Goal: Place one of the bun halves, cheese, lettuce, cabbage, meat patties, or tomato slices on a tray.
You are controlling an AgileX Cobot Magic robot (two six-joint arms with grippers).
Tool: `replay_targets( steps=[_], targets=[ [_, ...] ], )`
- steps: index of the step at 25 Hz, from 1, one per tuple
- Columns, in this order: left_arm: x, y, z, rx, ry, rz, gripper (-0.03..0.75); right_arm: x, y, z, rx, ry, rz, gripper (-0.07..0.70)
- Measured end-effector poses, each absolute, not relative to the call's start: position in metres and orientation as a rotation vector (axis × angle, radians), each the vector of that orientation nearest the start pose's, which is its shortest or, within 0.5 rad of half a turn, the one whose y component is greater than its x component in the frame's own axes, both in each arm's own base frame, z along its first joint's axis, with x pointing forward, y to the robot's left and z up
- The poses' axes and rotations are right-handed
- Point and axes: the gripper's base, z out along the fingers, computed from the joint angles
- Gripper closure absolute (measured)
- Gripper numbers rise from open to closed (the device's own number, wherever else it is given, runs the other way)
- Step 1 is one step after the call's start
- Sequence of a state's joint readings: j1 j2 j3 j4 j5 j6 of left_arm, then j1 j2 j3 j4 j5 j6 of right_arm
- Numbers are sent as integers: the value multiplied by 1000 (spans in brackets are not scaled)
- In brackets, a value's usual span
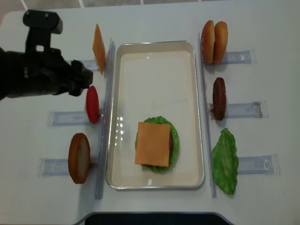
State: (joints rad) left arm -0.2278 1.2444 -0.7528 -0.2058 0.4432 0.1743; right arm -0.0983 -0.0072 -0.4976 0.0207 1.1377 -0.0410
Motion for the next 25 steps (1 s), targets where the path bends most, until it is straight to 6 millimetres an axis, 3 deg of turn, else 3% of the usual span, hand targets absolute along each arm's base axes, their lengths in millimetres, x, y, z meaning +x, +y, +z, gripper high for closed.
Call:
replay_targets(
  steps=[6,12,25],
  targets=[
    [226,-25,268,185,2440,-69,269,-9,3,270,59,2116,-58,97],
    [213,-2,280,96,2435,14,270,-9,3,270,59,2116,-58,97],
    [175,12,291,65,2536,108,272,-9,3,270,59,2116,-58,97]
  ],
)
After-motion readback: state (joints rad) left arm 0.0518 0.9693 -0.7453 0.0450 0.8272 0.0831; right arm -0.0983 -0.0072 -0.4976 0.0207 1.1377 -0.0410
